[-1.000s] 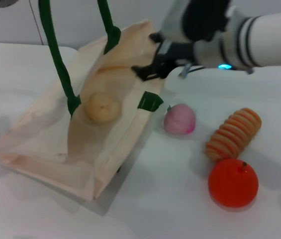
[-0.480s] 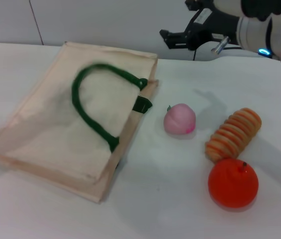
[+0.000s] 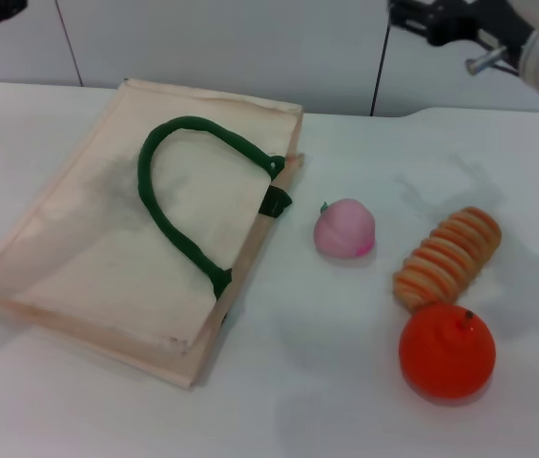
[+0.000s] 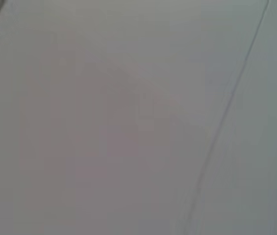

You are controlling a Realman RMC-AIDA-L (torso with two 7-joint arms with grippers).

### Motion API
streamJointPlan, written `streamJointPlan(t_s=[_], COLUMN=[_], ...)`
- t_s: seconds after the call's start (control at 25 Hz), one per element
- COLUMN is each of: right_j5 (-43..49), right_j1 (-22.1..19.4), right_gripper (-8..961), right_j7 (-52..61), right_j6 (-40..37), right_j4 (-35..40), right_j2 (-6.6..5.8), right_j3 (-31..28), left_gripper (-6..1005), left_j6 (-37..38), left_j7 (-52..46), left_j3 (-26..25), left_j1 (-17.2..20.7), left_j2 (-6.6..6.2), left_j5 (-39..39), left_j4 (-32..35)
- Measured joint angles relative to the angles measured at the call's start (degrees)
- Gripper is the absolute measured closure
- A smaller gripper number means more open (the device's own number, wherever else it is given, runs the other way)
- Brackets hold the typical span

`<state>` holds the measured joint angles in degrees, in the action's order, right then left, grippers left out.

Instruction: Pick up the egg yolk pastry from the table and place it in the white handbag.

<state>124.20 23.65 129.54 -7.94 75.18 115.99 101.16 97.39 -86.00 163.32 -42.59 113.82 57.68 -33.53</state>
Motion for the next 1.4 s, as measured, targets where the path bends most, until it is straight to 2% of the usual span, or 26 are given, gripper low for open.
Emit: streamJointPlan(t_s=[0.16,0.32,0.36,0.4,0.52,0.76,0.8,0.84,0.96,1.16,1.4], right_j5=[-2.22,-1.06,2.47,2.47,9.91,9.82,5.8,5.8,-3.59,-12.77,-14.07], right_j1=[-1.66,-2.08,-2.07,-2.07,-2.03,-1.08,-0.39,-0.39,1.5,3.25,3.94], right_gripper=[61,61,61,61,61,61,61,61,61,61,61], right_j7=[1.18,9.19,17.09,17.09,30.43,33.4,33.13,33.13,32.83,32.47,32.22], right_j6=[11.83,28.03,34.99,34.99,44.3,52.4,56.28,56.28,60.12,60.77,60.88], right_j4=[-3.1,-10.69,-15.5,-15.5,-23.42,-31.83,-35.74,-35.74,-41.08,-44.74,-46.34], right_j2=[-0.06,-0.11,-0.18,-0.18,-0.17,0.12,0.35,0.35,0.35,0.33,0.36], right_j3=[2.5,6.65,8.22,8.22,9.6,13.61,15.42,15.42,19.47,21.88,21.94], left_gripper=[168,135,127,119,122,123,123,123,123,123,123], left_j6=[-2.39,-5.97,-6.82,-7.92,-9.66,-13.58,-14.36,-15.18,-17.12,-18.94,-19.83], left_j7=[8.33,15.04,16.22,17.99,23.2,35.63,38.54,41.85,50.52,65.38,78.07], left_j3=[-0.06,-0.2,-0.2,-0.2,-0.2,-0.2,-0.35,-0.68,-2.41,-7.29,-10.61], left_j1=[1.05,1.99,2.08,2.22,2.78,4.29,4.38,4.46,5.3,7.02,8.83], left_j2=[2.19,2.29,2.29,2.32,2.41,2.47,2.51,2.56,2.61,2.62,2.64], left_j5=[3.59,4.67,4.77,4.97,5.87,10.11,10.7,11.31,12.93,15.34,18.27], left_j4=[0.64,4.96,5.65,6.53,8.78,15.08,16.72,18.49,22.71,30.07,36.35])
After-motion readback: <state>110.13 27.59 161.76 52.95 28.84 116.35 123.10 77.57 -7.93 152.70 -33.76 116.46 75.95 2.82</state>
